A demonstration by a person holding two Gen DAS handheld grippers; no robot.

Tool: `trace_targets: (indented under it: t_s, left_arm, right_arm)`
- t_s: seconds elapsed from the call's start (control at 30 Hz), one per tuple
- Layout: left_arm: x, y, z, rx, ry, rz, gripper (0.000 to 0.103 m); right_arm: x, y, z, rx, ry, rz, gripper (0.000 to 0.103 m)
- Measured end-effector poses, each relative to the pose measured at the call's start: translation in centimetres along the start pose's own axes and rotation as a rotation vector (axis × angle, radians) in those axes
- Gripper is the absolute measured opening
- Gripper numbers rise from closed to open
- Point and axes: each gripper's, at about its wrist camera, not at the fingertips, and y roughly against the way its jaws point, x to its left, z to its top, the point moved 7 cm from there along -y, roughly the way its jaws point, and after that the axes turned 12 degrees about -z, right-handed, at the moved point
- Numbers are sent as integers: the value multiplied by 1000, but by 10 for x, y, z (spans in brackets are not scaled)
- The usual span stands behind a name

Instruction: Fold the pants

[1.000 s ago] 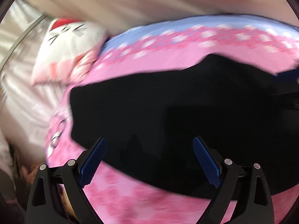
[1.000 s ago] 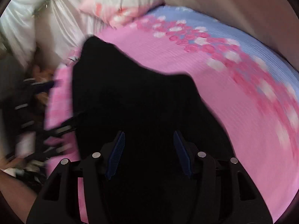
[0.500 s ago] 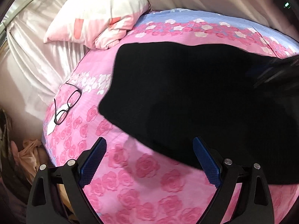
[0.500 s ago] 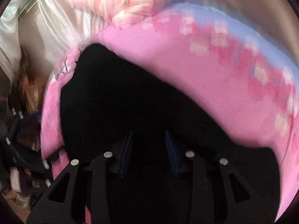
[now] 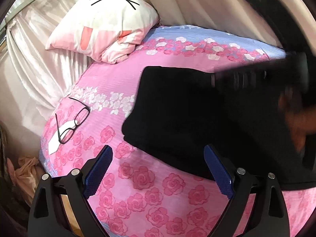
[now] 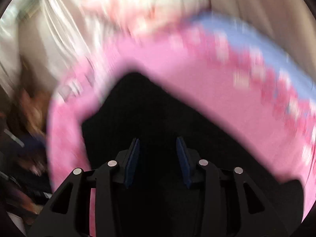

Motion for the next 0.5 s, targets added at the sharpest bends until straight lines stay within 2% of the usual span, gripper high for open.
trace_targets:
  t_s: [0.03,0.1,0.17,0.2,0.27,0.3,0.37,0.4,0.43,0.47,0.5]
  left_arm:
    - [-4,0,2,2,-1,-10,92]
    - [-13,2,6,9,-17,-5,92]
    - [-28,9,13,-15,-44,-14,92]
    - [-35,11,16,-23,-55,-24,92]
    - [-60,13,22,-32,-93,-53,92]
    - [-77,13,24,-33,-119,-68,92]
    - [-112,14,26,-32,-165,-97,92]
    - [-131,15,27,-34,-185,-119,92]
    - [-151,18,27,-37,-208,-142,92]
    - [-181,24,26,-44,-246,-175,92]
    - [-202,27,24,-49,-278,-196,92]
  right_arm:
    - [-5,5,-2,-34,-30,18,35]
    - [-22,37,-8,-82,-132,-11,36]
    - [-50,89,-37,-190,-248,-26,37]
    - [-58,103,-55,-203,-280,-37,40]
    - [-90,121,-120,-168,-363,-111,40]
    - [-109,121,-158,-135,-407,-174,40]
    - [-144,116,-238,-23,-508,-279,40]
    - [-165,118,-278,5,-581,-314,35]
    - [-176,134,-302,-56,-642,-262,29]
    - [-189,148,-326,-76,-713,-271,32]
    - [-210,165,-363,-38,-790,-359,32]
